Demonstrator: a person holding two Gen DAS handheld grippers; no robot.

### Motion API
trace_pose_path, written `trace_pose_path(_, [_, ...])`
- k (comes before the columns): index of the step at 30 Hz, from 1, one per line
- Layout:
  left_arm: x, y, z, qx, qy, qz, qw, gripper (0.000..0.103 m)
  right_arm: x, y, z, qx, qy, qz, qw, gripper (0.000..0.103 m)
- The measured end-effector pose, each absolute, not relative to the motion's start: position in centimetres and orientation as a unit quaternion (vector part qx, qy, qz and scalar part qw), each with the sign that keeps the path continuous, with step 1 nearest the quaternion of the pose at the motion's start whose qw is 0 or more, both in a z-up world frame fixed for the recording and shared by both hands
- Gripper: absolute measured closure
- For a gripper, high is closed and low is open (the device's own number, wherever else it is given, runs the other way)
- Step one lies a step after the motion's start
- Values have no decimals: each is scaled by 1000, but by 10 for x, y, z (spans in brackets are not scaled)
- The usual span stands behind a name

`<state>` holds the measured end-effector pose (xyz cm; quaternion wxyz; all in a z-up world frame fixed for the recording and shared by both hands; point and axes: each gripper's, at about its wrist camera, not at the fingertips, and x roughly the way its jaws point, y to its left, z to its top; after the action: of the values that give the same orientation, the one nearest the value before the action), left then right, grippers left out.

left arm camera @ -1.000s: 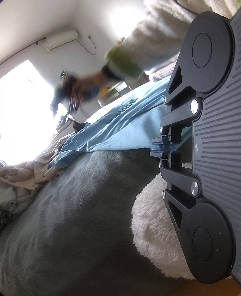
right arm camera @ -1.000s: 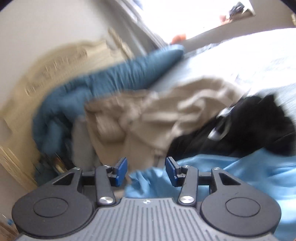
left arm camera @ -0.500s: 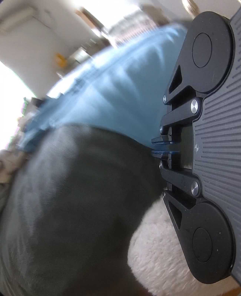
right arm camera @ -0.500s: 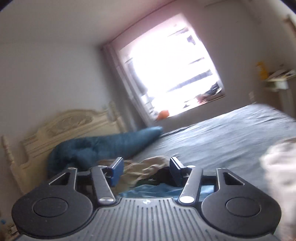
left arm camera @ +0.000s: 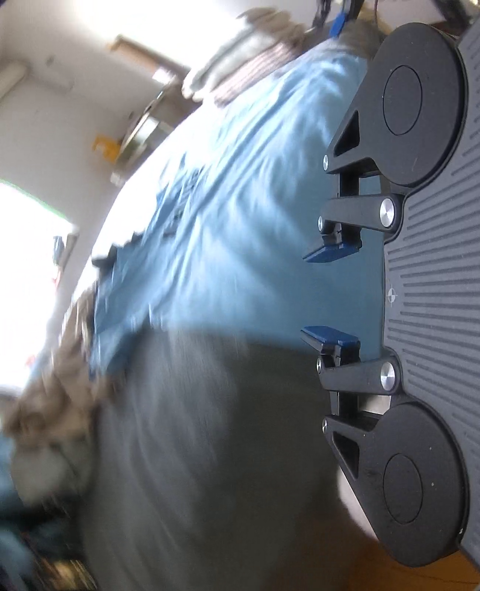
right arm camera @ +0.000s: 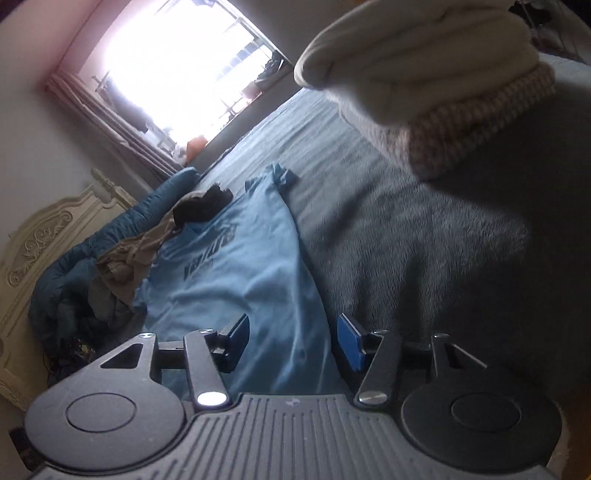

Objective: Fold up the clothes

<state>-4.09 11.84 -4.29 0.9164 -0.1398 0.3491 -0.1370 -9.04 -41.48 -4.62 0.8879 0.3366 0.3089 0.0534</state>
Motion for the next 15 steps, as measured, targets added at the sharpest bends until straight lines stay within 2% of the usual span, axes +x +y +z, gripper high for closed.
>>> trace_pose_path(4, [-18, 59, -40, -125, 353, -213, 902, 63, -88, -388, -56, 244, 317, 44, 916, 52])
trace_pose_path(5, [-11, 44, -41, -123, 354, -232, 898, 62, -86, -383, -58, 214, 322, 38, 922, 57])
trace_pose_path(7, [2, 20, -43, -119, 360, -263, 887, 62, -85, -374, -62, 176, 325, 35, 929, 78])
trace_pose_path(8, [9, 8, -44, -118, 363, -278, 881, 62, -86, -370, -63, 163, 324, 34, 931, 98])
trace_pose_path(12, [28, -35, -43, -103, 373, -329, 862, 61, -101, -349, -55, 108, 270, 45, 956, 100])
trace_pose_path(15, [45, -61, -40, -99, 377, -358, 848, 57, -107, -315, -46, 34, 226, 74, 971, 100])
